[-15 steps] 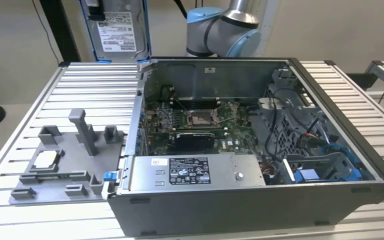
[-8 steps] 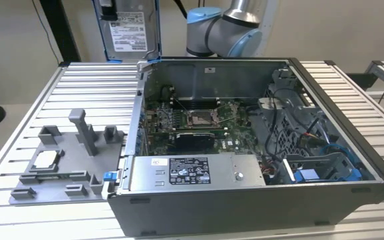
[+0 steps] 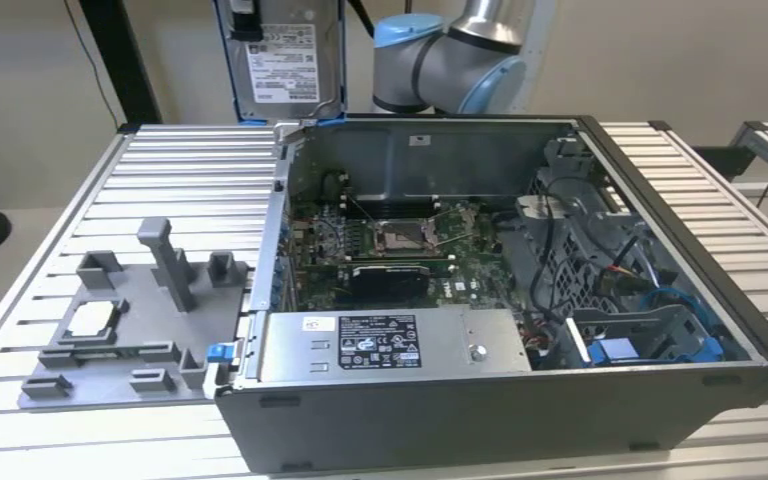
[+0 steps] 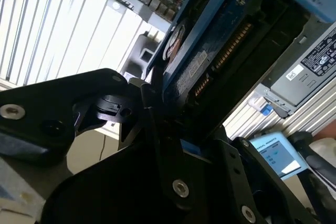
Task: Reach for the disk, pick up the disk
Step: 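Pick up the disk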
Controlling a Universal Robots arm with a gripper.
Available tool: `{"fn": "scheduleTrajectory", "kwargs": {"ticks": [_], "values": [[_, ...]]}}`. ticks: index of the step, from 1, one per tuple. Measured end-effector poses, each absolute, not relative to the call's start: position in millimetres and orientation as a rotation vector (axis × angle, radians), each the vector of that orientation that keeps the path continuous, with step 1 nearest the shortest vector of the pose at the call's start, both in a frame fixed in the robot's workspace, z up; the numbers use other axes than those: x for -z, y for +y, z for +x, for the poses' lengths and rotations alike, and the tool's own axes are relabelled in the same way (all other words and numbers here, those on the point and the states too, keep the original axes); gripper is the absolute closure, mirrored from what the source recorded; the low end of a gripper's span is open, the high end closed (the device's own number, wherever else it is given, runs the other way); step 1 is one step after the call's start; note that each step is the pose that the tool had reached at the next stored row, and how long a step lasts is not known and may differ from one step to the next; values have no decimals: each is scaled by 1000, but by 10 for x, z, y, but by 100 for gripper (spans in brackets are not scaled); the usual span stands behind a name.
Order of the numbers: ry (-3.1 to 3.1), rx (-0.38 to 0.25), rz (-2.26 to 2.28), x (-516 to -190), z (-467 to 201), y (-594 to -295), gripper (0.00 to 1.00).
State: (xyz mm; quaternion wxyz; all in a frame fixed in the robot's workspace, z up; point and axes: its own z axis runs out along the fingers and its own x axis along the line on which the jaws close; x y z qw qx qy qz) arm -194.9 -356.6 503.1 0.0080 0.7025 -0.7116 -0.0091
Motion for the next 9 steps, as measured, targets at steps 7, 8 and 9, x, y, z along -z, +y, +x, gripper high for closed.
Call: {"fn": "scheduleTrajectory", "kwargs": {"ticks": [7,8,9], "values": [[-2224,29,2196,-5031,-1746,-3566,100],[-2224,29,2196,-5031,-1718,-3566,100],[-2224,29,2196,-5031,-1691,-3566,100]]}}
